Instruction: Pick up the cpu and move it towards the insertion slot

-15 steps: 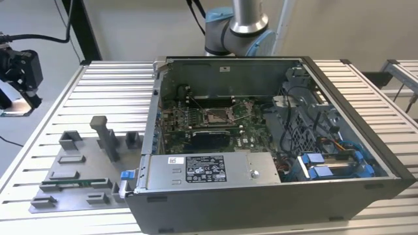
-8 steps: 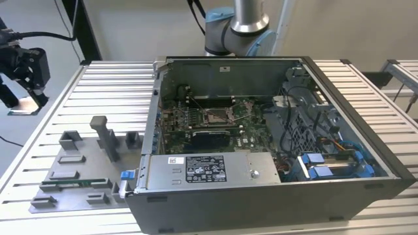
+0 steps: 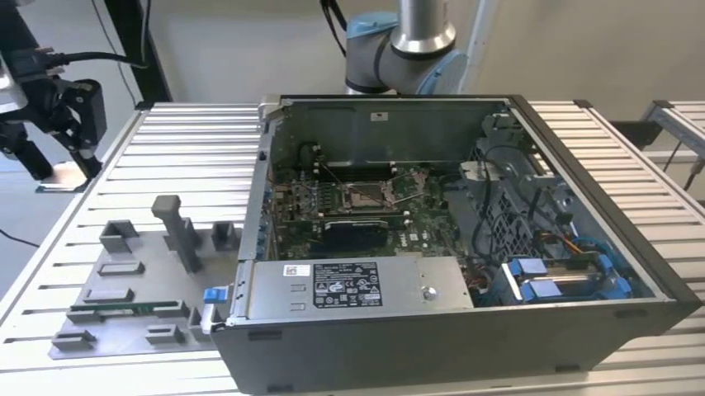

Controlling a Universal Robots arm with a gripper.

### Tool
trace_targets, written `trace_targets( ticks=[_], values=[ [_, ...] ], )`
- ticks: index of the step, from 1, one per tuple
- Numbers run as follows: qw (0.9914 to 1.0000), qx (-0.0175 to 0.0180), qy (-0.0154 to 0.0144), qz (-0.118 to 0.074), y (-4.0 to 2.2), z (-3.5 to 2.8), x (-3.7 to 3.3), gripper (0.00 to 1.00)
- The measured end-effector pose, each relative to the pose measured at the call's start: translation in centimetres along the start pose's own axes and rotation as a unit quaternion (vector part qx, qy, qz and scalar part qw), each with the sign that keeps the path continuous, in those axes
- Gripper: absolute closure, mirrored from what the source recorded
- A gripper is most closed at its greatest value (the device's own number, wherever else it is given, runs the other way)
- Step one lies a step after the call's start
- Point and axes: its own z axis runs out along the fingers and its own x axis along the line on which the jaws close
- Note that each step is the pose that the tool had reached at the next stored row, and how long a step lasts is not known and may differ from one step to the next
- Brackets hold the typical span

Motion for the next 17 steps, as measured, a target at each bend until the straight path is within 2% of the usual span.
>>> trace_targets(
  ticks=[17],
  values=[
    [0.99998,-0.0060,-0.0001,-0.003,-0.15,0.02,-6.04,1.00]
  ],
)
